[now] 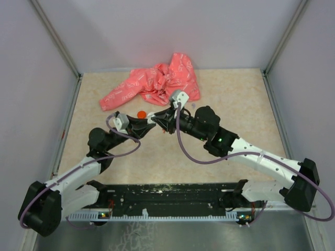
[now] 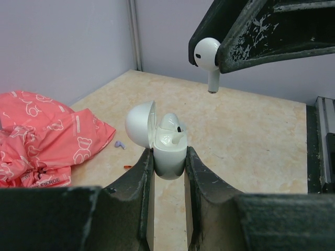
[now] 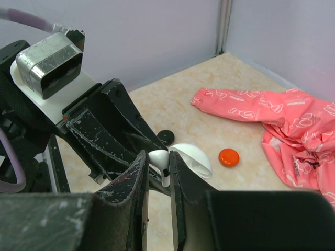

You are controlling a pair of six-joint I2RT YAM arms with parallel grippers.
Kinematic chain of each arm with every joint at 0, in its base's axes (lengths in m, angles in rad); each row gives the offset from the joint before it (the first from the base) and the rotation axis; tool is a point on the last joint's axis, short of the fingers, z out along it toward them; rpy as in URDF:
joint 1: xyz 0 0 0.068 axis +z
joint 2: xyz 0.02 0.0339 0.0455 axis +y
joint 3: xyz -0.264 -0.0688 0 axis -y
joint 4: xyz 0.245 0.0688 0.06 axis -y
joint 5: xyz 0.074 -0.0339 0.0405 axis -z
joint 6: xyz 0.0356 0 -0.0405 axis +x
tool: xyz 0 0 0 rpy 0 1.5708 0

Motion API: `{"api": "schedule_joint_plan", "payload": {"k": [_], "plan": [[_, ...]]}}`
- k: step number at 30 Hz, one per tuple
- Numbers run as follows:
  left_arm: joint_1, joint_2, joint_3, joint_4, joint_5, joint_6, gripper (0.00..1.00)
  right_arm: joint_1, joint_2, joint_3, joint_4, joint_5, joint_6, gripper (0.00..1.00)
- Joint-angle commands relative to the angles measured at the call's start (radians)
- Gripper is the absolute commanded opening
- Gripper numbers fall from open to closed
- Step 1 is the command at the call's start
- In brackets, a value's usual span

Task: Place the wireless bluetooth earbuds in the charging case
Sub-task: Place the earbud in the charging case.

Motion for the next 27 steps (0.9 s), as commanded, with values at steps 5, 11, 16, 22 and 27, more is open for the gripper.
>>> {"api": "schedule_joint_plan", "payload": {"k": [5,11,16,22,27], "plan": [[0.001,-0.007,-0.010,0.081,0.034,-0.046,0.00,0.016,0.041,-0.011,0.145,-0.033,-0.002,0.06],[0.000,-0.008,-0.012,0.094,0.042,-0.057,0.00,0.018,0.068,-0.018,0.160,-0.025,-0.003,0.06],[0.001,-0.011,-0.015,0.100,0.039,-0.061,0.00,0.020,0.081,-0.015,0.150,-0.014,-0.009,0.06],[0.000,-0.015,-0.017,0.105,0.030,-0.069,0.00,0.020,0.078,-0.015,0.122,0.004,-0.022,0.06],[0.001,-0.016,-0.019,0.110,0.027,-0.076,0.00,0.021,0.078,-0.025,0.115,0.010,-0.023,0.06]]}}
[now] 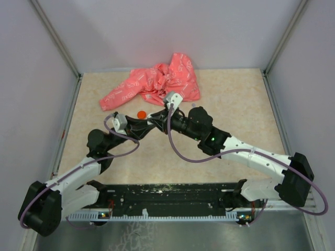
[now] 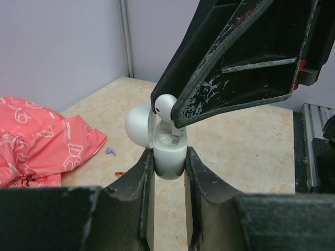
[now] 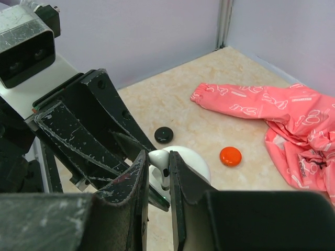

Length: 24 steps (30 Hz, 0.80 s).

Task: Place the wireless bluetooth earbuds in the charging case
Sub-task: Place the earbud in the charging case.

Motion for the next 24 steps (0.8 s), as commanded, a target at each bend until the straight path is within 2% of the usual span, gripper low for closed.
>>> {"api": "schedule_joint_plan", "payload": {"k": [1,16,19,24], "plan": [[-0.001,-0.017,-0.009,0.050,0.000,-0.018,0.00,0.015,-0.001,-0.008,0.028,0.009,-0.014,0.06],[0.000,-0.031,-0.014,0.059,-0.025,-0.037,0.00,0.034,0.012,-0.018,0.020,0.020,0.010,0.06],[0.000,-0.030,-0.014,0.059,-0.025,-0.038,0.00,0.038,0.013,-0.013,0.013,0.029,0.010,0.12],[0.000,-0.030,-0.014,0.060,-0.024,-0.038,0.00,0.038,0.000,-0.010,0.007,0.036,0.013,0.28]]}}
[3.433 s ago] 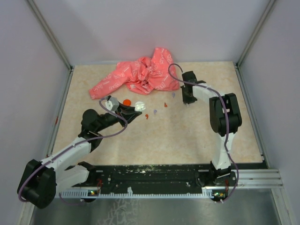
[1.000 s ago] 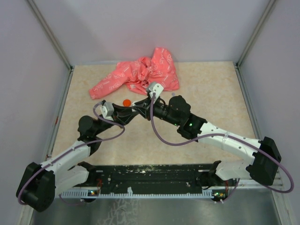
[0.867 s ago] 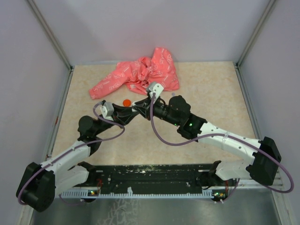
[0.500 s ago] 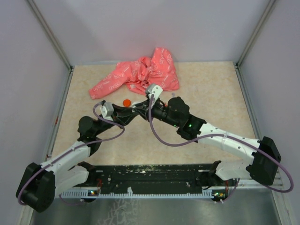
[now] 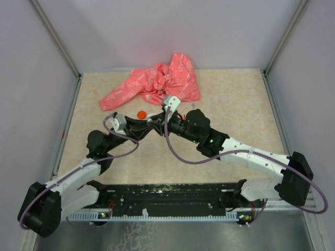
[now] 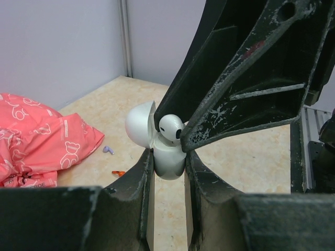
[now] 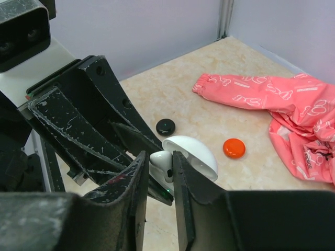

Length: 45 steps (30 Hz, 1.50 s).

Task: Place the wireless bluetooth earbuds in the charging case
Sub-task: Place the earbud in the charging case, then close the charging case.

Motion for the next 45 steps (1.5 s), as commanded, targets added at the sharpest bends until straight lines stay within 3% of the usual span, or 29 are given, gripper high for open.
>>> {"api": "schedule_joint_plan", "payload": {"k": [1,8,16,23,30,45], "plan": [[0.000,-0.018,-0.002,0.055,-0.012,-0.012,0.00,0.016,-0.010,0.010,0.013,0.009,0.008,0.31],[0.000,-0.015,0.004,0.043,-0.004,-0.014,0.00,0.016,-0.059,0.054,-0.051,0.028,0.001,0.38],[-0.001,-0.001,0.041,-0.035,0.046,-0.018,0.00,-0.011,-0.067,0.230,-0.315,0.020,-0.052,0.48],[0.000,0.014,0.076,-0.086,0.127,-0.015,0.00,-0.196,-0.037,0.286,-0.396,-0.309,0.062,0.58],[-0.001,0.016,0.074,-0.049,0.203,-0.020,0.00,-0.313,0.027,0.277,-0.345,-0.648,0.154,0.59],[0.000,0.024,0.066,0.000,0.229,-0.034,0.00,-0.315,0.110,0.252,-0.297,-0.915,0.177,0.59]]}}
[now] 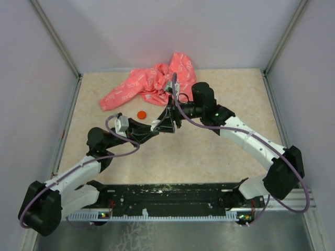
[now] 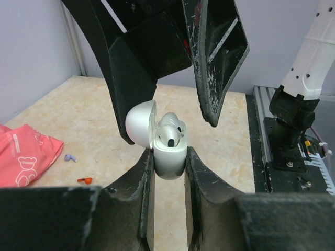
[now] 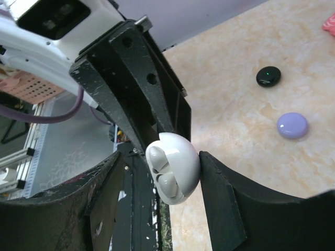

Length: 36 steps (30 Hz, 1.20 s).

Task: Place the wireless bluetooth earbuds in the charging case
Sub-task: Close the charging case, then place the charging case at the center of the board.

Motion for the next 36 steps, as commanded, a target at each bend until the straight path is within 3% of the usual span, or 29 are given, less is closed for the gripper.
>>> {"api": "schedule_joint_plan", "payload": {"k": [1,11,14,19,23,28,36], "plan": [[0.000,0.011,0.023,0.023,0.009,-0.013,0.00,-0.003,-0.039,0.004,0.070,-0.124,-0.010,0.59],[-0.001,0.037,0.042,-0.049,-0.035,-0.013,0.00,-0.002,-0.142,-0.056,0.054,-0.044,-0.083,0.58],[0.000,0.044,0.051,-0.099,-0.095,-0.025,0.00,-0.003,-0.179,-0.077,0.037,0.062,-0.094,0.58],[0.000,0.053,0.112,-0.403,-0.234,-0.110,0.00,-0.002,-0.275,-0.126,-0.034,0.317,-0.144,0.58],[0.000,0.030,0.128,-0.632,-0.338,-0.180,0.00,-0.003,-0.329,-0.196,-0.019,0.411,-0.142,0.58],[0.003,-0.022,0.040,-0.726,-0.463,-0.307,0.00,-0.003,-0.358,-0.257,-0.032,0.474,-0.139,0.58],[0.086,-0.049,-0.126,-0.748,-0.531,-0.454,0.03,-0.003,-0.436,-0.368,-0.001,0.464,-0.119,0.57]]}}
